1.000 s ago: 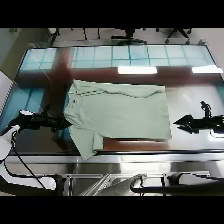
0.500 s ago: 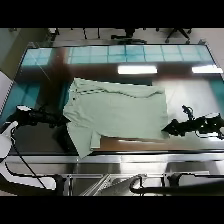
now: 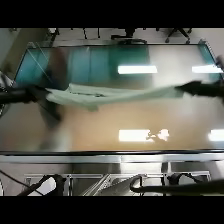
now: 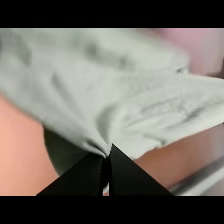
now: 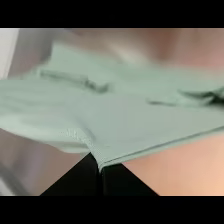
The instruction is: Fold the shirts.
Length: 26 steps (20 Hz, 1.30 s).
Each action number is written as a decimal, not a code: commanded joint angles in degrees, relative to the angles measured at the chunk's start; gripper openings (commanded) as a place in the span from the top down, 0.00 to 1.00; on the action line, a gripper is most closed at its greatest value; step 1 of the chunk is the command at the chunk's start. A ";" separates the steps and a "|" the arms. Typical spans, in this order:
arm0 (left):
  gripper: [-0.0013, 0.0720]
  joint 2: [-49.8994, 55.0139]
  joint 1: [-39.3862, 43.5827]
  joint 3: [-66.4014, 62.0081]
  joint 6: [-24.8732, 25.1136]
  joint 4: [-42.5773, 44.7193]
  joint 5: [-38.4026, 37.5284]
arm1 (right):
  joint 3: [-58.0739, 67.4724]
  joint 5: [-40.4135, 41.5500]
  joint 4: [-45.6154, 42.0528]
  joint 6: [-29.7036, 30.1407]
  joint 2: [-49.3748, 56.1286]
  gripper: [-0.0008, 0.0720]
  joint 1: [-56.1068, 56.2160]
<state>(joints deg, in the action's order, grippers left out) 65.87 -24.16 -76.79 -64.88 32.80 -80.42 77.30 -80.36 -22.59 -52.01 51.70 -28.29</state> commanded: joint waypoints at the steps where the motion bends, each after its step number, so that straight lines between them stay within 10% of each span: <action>1: 0.97 -12.44 -2.75 -18.38 0.55 -6.93 0.50 | 22.49 7.02 7.23 0.09 -7.91 0.97 -4.44; 8: 0.96 -18.88 -12.46 -43.41 -5.14 2.25 4.28 | 36.37 11.89 1.03 -4.42 -15.06 0.97 -7.43; 13: 0.97 -12.02 -2.82 -34.36 -5.49 6.19 1.64 | 26.53 0.04 6.43 -4.50 -8.96 0.97 -7.30; 18: 0.96 4.00 14.56 -20.90 -5.20 17.03 5.07 | 3.89 6.05 2.23 2.64 -0.61 0.97 -0.31; 26: 0.97 37.62 18.14 -26.34 -10.08 22.21 8.76 | 1.11 16.48 0.31 5.09 30.60 0.97 5.29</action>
<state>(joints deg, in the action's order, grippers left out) 92.88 -6.81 -99.42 -72.44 53.52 -72.38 77.89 -66.72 -23.57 -47.44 72.36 -24.12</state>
